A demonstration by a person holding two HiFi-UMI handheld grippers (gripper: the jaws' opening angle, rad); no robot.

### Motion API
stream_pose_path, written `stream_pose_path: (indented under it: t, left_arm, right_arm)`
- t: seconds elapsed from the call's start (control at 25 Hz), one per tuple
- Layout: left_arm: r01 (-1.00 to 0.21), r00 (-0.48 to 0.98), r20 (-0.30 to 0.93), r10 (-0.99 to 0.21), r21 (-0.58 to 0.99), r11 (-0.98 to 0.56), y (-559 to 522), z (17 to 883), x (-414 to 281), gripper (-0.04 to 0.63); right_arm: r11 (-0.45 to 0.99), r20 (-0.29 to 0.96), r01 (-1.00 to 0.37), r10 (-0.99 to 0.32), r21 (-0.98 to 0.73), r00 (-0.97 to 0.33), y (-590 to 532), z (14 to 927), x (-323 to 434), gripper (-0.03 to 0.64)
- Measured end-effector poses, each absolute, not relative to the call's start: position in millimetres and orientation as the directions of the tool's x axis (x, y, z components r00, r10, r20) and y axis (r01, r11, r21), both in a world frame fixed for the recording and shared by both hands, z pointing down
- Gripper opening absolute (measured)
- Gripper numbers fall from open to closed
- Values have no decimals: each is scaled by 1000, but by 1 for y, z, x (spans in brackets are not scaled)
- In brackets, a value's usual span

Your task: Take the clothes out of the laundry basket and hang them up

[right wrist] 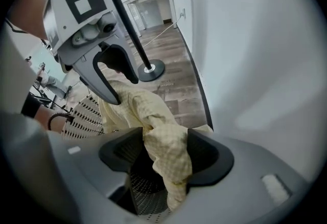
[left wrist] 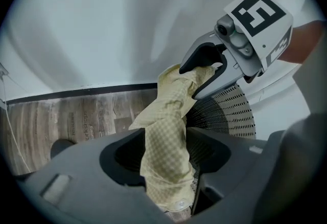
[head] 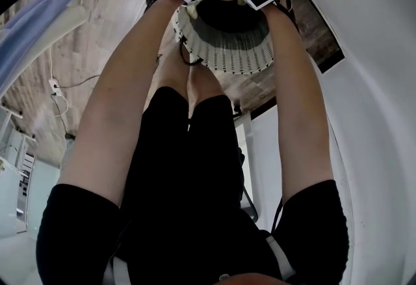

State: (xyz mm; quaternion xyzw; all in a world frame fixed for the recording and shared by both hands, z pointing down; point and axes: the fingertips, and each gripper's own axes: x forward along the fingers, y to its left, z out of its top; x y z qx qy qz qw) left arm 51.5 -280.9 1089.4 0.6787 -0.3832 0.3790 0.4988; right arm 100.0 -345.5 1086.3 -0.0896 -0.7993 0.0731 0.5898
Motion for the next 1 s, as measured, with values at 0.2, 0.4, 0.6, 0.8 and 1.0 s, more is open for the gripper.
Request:
stream_pose_path:
  t: [0.2,0.4,0.6,0.8,1.0]
  left_arm:
    - [-903,426,888,-174,405,-145,-278,1091,49,122]
    - [-928,354,915,-195,318,-193,-278,1080,48,61]
    - [-953,293,924,-244,263,-148,-272,1057,39,14]
    - [-962,269,910,-316,239,-131,-268,1026,38,12]
    - [-971,240,861,-448,210,-117,-270,969,37,11]
  right_arm:
    - [980,954,25,197,-197,-227,-355,1092,111,182]
    - [976,948,-42,198,-215,-250,-353,1075,114,127]
    - [982,941,-83,139,-172,-308,-356,1050,110,41]
    - [977,937,-148,96,-153,-336,-355,1019,117,35]
    - [967,887,-229,-3,-116,-463,-353,962,114,35]
